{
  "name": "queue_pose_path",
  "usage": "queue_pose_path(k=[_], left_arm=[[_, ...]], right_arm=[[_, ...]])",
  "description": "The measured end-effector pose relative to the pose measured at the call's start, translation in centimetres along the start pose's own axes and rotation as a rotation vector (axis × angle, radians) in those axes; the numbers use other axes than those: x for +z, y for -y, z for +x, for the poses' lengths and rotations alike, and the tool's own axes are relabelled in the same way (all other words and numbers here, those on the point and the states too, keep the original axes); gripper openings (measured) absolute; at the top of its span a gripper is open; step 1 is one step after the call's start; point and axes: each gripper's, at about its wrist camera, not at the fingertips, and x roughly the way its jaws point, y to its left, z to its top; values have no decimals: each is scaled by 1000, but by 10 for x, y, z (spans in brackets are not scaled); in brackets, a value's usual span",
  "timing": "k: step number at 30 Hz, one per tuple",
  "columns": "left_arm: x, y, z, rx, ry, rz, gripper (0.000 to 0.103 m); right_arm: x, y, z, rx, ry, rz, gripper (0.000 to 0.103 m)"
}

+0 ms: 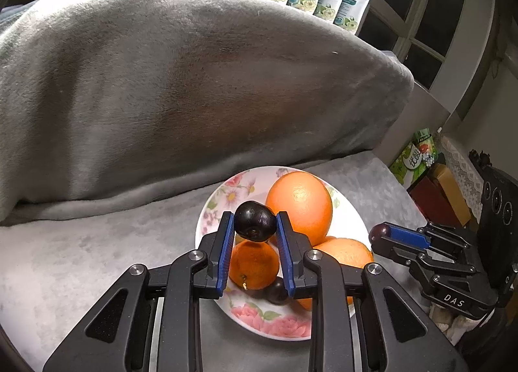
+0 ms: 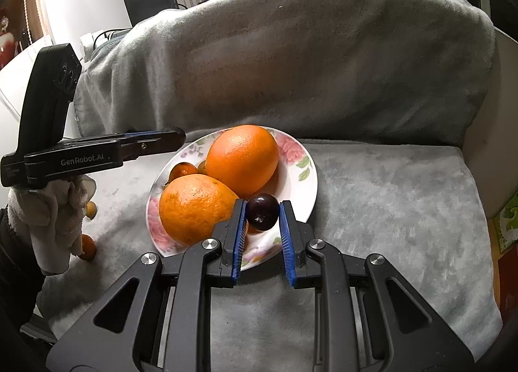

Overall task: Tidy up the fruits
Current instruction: 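Carry the plum in the left gripper while the right carries the cherry over the plate, then open both grippers to drop the plum and cherry onto the plate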

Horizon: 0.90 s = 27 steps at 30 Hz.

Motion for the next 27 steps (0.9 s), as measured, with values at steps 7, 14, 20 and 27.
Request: queue_pose_path(k=[7,14,20,27], left_arm=[[3,3,0,-5,8,8,41],[6,4,-4,-12,18,5,62],[8,4,-8,-13,21,-16,81],[8,6,-12,3,19,-12,81]], right_arm=[[-1,-1,-2,1,5,-3,22],[-2,-2,-12,5,53,-8,76],[-2,-8,-15,-4,57,-28,96],[-1,-17,-17,-19,54,-55,96]])
